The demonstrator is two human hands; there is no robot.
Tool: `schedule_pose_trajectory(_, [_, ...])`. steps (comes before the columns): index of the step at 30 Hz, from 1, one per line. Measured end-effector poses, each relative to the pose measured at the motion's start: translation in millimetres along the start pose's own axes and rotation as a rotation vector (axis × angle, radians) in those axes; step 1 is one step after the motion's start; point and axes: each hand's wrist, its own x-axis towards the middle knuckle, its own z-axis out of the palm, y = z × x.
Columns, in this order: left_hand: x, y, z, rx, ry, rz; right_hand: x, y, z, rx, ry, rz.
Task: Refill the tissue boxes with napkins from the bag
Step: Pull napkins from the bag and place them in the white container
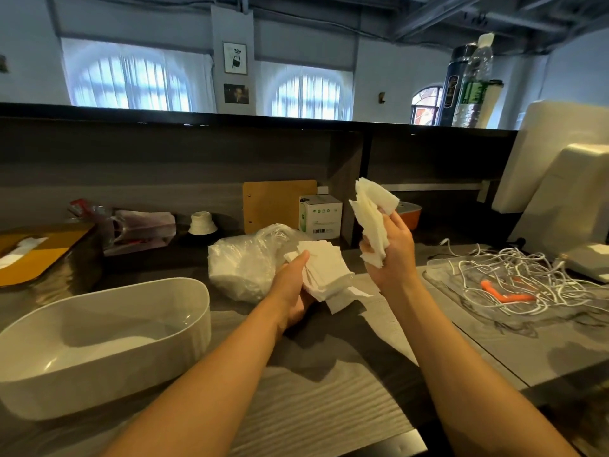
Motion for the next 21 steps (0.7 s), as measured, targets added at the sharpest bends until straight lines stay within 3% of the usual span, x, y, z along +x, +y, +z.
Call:
schedule_pose_trajectory(5, [-5.0, -1.8, 1.1, 0.091, -0.153, 0.039, 0.7, 27.1, 9.1, -0.461, 0.007, -0.03])
schedule_pose_trajectory(7, [-5.8, -3.7, 0.3, 0.113, -0.167, 0.067, 1.8, 35.7, 9.3, -0.515, -0.001, -0.035])
schedule_pose_trajectory(11, [-4.3, -5.9, -0.4, 0.118, -0.15, 0.071, 2.9, 36.4, 8.3, -0.483, -0.011, -0.104])
schedule_pose_trajectory(14, [-4.1, -4.1, -0.8, 0.065, -0.128, 0.054, 2.3, 24.6, 5.7, -0.308, 0.091, -0.166])
schedule_pose_trajectory(18, [-2.4, -6.2, -1.1, 0.106, -0.11, 0.071, 4.6, 8.0, -3.7, -0.035, 0.148, -0.106])
schedule_pose_trajectory(21, [-0.8, -6.9, -1.4, 0.112, -0.105, 0.082, 2.8, 7.1, -5.2, -0.05, 0.08, -0.043])
